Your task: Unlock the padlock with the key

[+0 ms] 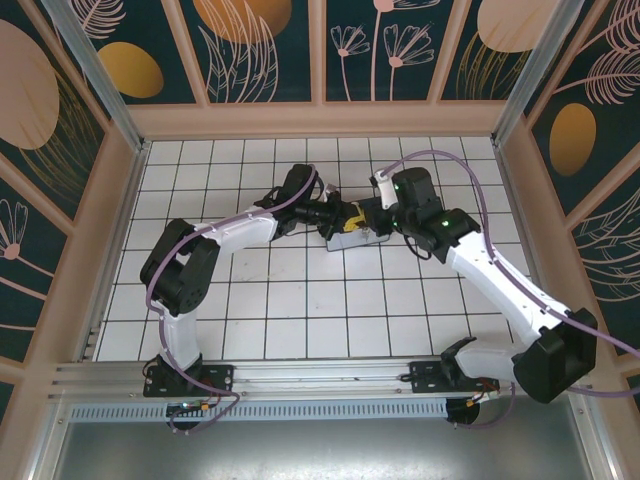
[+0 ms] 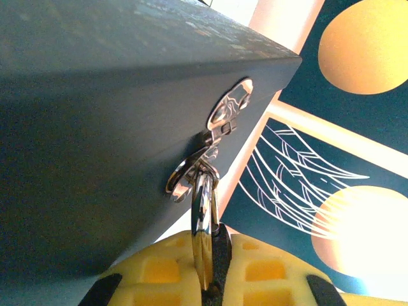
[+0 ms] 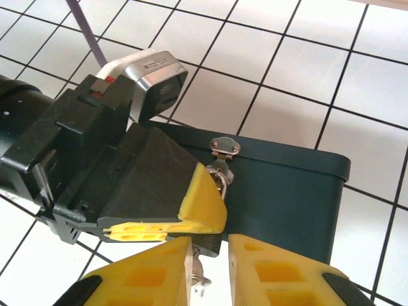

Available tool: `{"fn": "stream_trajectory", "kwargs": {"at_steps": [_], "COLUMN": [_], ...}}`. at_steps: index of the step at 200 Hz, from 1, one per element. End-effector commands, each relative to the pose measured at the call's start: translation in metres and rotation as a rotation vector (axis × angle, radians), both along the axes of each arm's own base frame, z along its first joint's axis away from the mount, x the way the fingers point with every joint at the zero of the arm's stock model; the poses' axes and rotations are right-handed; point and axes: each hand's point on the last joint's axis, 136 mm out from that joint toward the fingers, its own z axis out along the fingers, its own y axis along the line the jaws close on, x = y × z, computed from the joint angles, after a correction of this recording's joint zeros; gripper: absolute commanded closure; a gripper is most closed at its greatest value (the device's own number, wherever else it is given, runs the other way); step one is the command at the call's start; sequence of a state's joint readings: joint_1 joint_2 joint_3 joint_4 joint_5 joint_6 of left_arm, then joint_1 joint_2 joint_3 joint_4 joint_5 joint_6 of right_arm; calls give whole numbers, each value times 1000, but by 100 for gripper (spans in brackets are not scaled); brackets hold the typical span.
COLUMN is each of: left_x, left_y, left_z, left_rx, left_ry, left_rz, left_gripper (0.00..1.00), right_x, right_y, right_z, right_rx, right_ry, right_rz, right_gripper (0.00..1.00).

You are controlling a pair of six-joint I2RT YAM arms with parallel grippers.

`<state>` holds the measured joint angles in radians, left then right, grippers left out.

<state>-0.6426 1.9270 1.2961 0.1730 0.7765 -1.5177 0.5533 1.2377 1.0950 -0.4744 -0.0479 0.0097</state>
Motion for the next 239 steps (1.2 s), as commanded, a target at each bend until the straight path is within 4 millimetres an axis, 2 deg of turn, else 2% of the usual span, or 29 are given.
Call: {"fn": "stream_trajectory", "kwargs": {"at_steps": [1, 60, 94, 148, 202, 239], "left_x": [-1, 0, 1, 3, 4, 3], "left_y": [-3, -4, -4, -5, -6, -6], "left_z": [35, 34, 33, 36, 41, 44], "left_rx": [-69, -65, -65, -73, -88, -96], "left_ry": [-58, -54, -51, -53, -57, -57], "left_rz": [-22, -20, -19, -18, -14, -14], "left_gripper": [100, 100, 100, 100, 100, 100], "right_x": [-4, -8, -9, -12, -17, -14], "right_y": [4, 21, 18, 15, 18, 18], "right_z": [-15, -38, -51, -55, -64, -66], "right_rx": [-32, -163, -208, -254, -314, -337], "right_ry": [14, 22, 39, 41, 35, 23], "right_rz": [36, 125, 121, 113, 121, 106], "right_gripper": [76, 68, 67, 75, 75, 86]}}
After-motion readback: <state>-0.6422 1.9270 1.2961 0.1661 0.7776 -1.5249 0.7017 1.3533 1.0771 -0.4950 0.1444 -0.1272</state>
